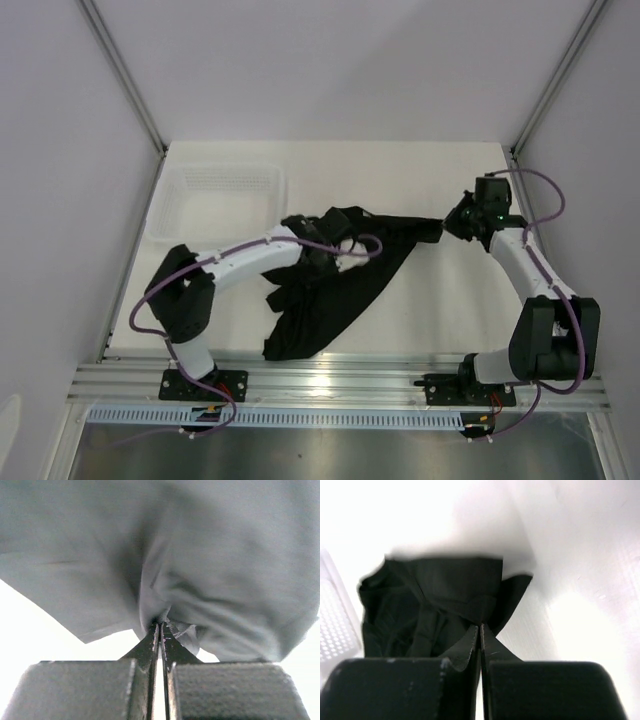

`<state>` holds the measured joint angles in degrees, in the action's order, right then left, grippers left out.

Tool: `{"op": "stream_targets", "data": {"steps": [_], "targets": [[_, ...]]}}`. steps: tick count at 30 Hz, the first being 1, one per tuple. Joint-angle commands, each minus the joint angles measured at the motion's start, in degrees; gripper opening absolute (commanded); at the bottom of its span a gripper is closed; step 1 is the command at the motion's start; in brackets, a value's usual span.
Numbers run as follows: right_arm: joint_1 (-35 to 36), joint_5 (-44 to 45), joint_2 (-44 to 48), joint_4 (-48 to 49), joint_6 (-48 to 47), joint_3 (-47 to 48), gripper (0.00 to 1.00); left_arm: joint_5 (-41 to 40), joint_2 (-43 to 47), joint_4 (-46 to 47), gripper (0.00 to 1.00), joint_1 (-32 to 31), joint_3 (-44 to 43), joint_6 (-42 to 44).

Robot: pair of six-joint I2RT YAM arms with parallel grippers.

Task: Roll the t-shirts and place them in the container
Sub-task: Flatten the tshirt

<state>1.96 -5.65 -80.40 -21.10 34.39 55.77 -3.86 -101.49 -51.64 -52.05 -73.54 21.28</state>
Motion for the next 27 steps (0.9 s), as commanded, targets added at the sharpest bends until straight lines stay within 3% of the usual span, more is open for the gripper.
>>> {"op": "stream_targets", "data": {"steps": [1,6,12,15,23,27], "targets": [[-4.4,-0.4,5.0,-3.3,-3.3,8.4,0.0,-0.9,7.5,-2.0,0.01,7.4,-12.3,2.4],[-12.3,-0.9,9.4,-8.5,-5.0,17.5,0.0,-1.0,10.9,-2.4,0.01,14.5,-27.3,6.0],[-20.8,-3.4,15.2,-12.6,-5.6,26.1,0.0,-3.0,12.4,-2.1,0.01,17.1,-40.7,8.3],[-21.1,-0.5,15.8,-15.9,-6.7,32.4,0.0,-2.7,11.9,-2.5,0.01,18.2,-46.4,8.5],[-24.8,-3.2,15.0,-17.4,-0.6,33.1,0.0,-0.7,9.7,1.1,0.01,21.8,-47.3,7.9],[-25.0,-4.5,9.6,-11.4,2.2,31.7,0.0,0.9,5.3,6.3,0.0,23.8,-47.6,6.5]]}}
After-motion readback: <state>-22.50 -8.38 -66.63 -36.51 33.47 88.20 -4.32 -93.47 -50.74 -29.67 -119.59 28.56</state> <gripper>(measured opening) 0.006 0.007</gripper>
